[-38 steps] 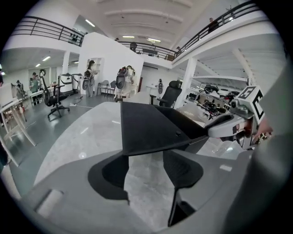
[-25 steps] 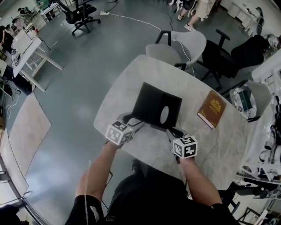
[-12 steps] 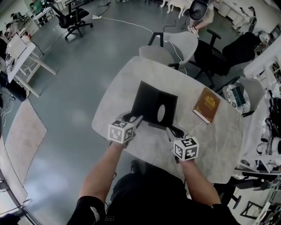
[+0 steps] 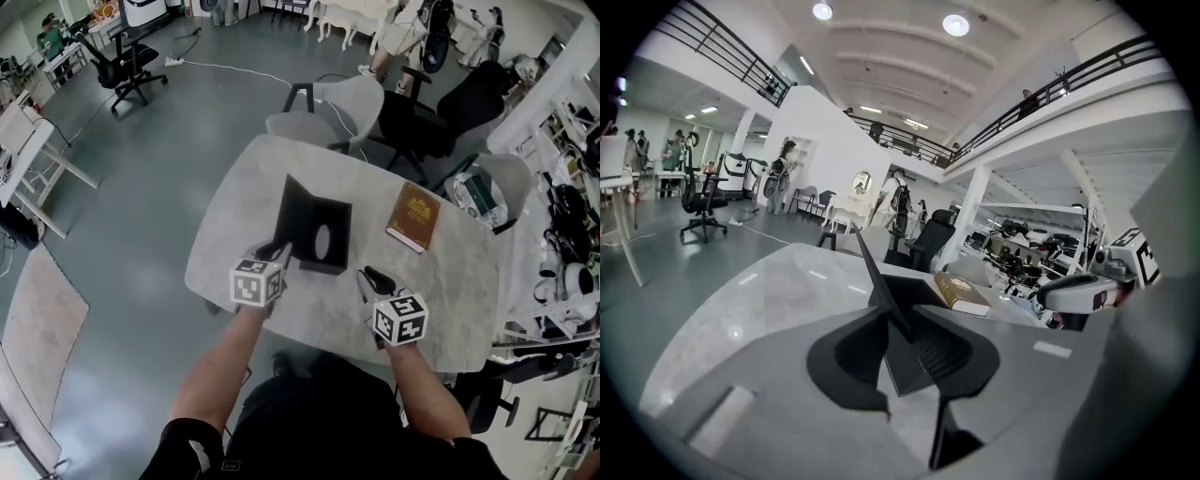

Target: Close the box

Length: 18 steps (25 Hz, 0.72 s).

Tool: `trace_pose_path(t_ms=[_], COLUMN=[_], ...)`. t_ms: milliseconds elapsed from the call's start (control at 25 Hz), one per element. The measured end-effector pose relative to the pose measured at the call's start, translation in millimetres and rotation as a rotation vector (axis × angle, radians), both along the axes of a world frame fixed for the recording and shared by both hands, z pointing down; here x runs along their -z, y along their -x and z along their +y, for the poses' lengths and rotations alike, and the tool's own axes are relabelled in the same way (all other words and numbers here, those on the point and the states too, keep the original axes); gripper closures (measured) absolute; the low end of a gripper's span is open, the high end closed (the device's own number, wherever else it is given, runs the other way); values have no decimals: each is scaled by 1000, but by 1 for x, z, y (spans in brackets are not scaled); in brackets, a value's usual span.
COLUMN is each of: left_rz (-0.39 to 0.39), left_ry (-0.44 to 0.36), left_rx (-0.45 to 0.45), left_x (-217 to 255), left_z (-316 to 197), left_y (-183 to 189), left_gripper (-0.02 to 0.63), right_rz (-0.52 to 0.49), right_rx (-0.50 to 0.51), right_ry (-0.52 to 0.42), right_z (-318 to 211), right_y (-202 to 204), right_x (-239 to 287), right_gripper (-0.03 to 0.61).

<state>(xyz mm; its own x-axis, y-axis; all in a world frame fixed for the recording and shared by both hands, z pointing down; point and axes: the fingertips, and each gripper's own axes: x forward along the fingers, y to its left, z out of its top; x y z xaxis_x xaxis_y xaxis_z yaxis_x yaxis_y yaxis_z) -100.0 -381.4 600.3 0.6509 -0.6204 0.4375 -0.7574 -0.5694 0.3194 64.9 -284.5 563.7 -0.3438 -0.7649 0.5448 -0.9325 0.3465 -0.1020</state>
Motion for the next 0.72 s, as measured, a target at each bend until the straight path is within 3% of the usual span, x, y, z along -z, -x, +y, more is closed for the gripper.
trace_pose_path(t_ms=[200,720], left_rz=[-13,-139], left_ry=[-22,-78], left_rx=[2,135], left_x=[11,24], left_z=[4,20], left_y=[-13,-76], left_gripper=[537,557], right_rz=[53,-96], right_rx=[41,169], right_ry=[-49,-90], right_z=[4,11], right_y=[-7,-71], right_x=[14,29], right_gripper=[505,505])
